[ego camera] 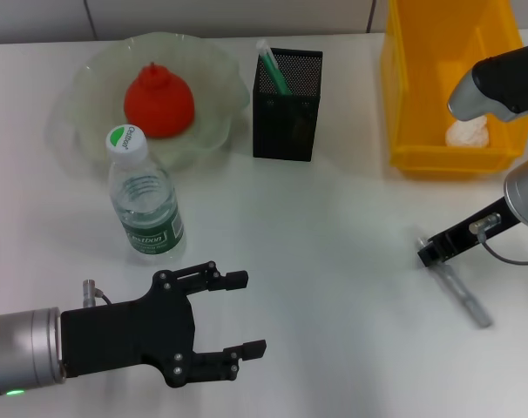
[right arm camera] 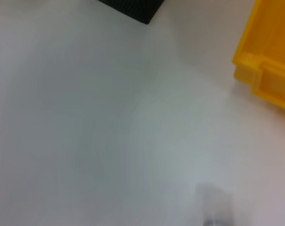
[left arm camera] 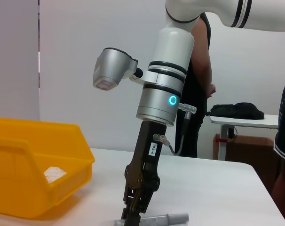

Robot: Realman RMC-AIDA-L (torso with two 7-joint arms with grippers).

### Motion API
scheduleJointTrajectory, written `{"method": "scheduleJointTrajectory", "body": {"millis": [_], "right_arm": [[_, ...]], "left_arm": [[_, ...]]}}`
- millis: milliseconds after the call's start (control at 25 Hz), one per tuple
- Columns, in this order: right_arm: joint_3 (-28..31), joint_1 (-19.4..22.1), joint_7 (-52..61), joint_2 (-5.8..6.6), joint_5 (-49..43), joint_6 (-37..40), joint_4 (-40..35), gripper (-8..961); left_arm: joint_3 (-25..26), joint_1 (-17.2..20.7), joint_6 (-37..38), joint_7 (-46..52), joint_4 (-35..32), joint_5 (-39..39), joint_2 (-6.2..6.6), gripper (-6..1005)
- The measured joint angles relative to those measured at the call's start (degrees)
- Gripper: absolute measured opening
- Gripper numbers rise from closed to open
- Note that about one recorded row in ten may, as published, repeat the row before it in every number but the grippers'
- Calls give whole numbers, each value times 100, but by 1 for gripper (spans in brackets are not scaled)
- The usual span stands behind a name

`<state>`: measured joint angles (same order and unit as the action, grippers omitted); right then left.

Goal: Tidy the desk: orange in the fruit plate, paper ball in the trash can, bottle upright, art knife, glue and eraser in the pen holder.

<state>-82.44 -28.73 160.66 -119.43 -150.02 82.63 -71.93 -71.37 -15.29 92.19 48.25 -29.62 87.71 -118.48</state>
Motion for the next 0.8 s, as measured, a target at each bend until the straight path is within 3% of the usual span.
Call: {"method": "scheduleJointTrajectory", "body": {"millis": [80,280,480,520,560,600,640,720,760,800], "right_arm": [[0,-2,-9,0,-6,1,3,183],[13,0,-56,1,-9,43,-25,160],[313,270,-398,2,525,66,-713,137],[746,492,-796,-9,1230,42,-1142,132],[746,492,-796,-9,1230,42,-1142,132],[1263,684,-1411,-17,2226,-88,-1336,132],[1263,684,-1411,-17,2226,-88,-1336,132],[1775,855,-2663,-1,4045,-553,-980,132],[1775,855,-2663,-1,4045,-553,-980,132],[1937,827,-3713,3,4992,-884,-450,132]], "left_arm": [[0,0,0,0,0,0,0,783],[0,0,0,0,0,0,0,783],[1,0,1,0,9,1,0,783],[0,0,0,0,16,0,0,783],[0,0,0,0,16,0,0,783],[0,0,0,0,18,1,0,783],[0,0,1,0,21,0,0,783],[0,0,0,-2,26,0,0,783],[0,0,0,-2,26,0,0,783],[1,0,0,-6,29,-1,-1,783]]}}
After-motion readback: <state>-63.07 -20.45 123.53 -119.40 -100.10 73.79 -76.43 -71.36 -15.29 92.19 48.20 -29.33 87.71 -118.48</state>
